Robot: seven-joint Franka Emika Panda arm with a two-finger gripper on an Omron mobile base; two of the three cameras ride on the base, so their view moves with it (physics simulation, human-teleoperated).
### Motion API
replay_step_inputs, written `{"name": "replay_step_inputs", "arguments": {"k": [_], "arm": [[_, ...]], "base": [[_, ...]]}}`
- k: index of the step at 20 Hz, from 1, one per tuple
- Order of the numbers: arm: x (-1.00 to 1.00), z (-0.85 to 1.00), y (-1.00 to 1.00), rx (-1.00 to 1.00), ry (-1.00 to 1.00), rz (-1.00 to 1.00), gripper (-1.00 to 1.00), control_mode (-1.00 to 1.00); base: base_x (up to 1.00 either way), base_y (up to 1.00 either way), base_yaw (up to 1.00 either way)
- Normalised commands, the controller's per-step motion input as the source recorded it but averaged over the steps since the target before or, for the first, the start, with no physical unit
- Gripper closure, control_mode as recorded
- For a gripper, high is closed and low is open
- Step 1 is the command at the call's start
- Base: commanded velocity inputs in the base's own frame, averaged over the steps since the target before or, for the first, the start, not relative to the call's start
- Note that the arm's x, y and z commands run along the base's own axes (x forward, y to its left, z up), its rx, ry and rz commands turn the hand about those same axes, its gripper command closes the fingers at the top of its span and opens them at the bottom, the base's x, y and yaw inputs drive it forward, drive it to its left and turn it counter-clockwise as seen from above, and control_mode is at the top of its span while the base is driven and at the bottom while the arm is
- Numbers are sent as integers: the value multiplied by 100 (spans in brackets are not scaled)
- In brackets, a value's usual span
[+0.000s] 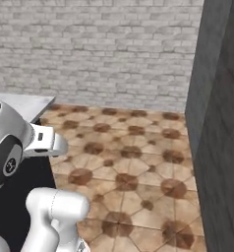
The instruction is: Grab the lemon and garlic from the fridge, place them in the blender, close the lid, and turn on the blender to create a marinade.
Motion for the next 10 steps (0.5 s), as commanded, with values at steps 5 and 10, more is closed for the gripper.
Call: {"name": "replay_step_inputs", "arguments": {"k": [5, 10], "arm": [[0, 0, 0, 0, 0, 0, -100, 100], [0, 0, 0, 0, 0, 0, -100, 100]], "base": [[100, -28, -1], [100, -28, -2]]}}
